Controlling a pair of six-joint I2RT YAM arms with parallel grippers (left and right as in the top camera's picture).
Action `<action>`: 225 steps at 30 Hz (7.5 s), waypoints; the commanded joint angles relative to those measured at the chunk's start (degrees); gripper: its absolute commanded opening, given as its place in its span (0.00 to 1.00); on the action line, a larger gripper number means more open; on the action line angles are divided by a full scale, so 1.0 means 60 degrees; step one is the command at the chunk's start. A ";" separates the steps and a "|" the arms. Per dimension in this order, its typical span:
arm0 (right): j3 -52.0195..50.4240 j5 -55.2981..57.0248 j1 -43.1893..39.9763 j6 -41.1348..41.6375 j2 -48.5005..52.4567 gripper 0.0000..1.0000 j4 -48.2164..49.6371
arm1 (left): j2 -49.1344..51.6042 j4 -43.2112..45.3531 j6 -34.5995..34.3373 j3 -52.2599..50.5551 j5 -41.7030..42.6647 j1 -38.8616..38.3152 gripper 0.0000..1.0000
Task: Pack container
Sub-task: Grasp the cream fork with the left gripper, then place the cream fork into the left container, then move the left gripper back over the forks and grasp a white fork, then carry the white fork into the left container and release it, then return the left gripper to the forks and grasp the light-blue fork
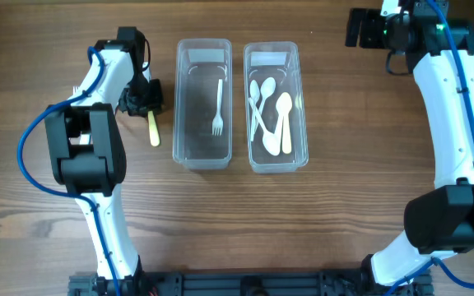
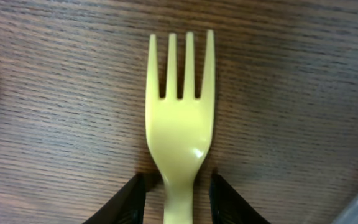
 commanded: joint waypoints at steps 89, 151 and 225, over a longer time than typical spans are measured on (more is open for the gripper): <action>0.0135 0.0091 0.0036 -0.0084 -0.0153 1.00 0.0029 | -0.2313 0.0721 0.3803 -0.1508 0.0404 0.1931 0.23; 0.0135 0.0095 0.0036 -0.0087 -0.0153 1.00 0.0029 | -0.2463 -0.0117 0.1978 0.1417 0.0441 0.1290 0.04; 0.0135 0.0095 0.0036 -0.0087 -0.0153 1.00 0.0029 | -0.1942 0.4109 0.3126 -0.3508 -0.0321 0.3038 0.38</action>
